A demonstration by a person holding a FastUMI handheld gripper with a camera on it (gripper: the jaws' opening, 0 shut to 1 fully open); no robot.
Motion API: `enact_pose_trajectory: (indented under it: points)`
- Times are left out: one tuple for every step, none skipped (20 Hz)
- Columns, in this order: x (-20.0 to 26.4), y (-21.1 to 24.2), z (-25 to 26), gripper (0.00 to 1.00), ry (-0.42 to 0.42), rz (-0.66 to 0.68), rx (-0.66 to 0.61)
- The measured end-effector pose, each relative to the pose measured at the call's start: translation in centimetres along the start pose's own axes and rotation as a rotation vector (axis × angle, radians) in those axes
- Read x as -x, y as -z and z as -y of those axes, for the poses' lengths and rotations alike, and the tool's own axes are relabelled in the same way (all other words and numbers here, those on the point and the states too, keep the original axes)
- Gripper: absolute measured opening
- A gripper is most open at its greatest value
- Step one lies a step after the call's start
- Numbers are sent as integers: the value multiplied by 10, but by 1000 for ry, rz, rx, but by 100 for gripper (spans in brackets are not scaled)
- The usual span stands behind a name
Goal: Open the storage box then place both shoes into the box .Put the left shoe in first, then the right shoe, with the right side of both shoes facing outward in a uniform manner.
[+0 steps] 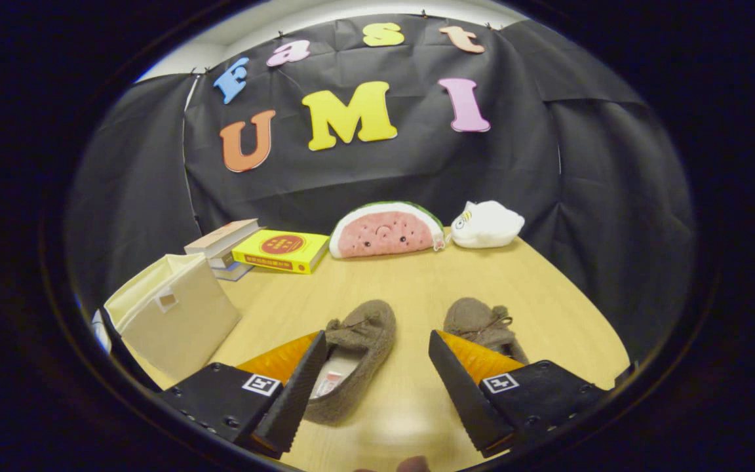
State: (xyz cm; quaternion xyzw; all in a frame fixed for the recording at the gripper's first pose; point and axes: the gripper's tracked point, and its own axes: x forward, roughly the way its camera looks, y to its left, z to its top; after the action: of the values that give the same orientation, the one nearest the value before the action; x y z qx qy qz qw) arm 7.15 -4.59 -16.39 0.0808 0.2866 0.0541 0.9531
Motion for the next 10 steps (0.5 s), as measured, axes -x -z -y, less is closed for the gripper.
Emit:
enact_pose_trajectory:
  points:
    - [-6, 6, -1, 96, -2, -27, -17]
    - [-13, 14, -3, 95, 1, -64, -36]
    - [-20, 22, -5, 96, 2, -103, -52]
    - [-27, 30, -8, 96, 0, -139, -59]
    - [-31, 37, -9, 96, 1, -176, -61]
    - [-36, 44, -10, 96, 1, -209, -68]
    - [-42, 49, -13, 96, -3, -241, -89]
    - [-48, 52, -15, 95, -9, -264, -125]
    - [-52, 53, -16, 92, -10, -278, -154]
    - [-57, 54, -18, 86, -13, -292, -172]
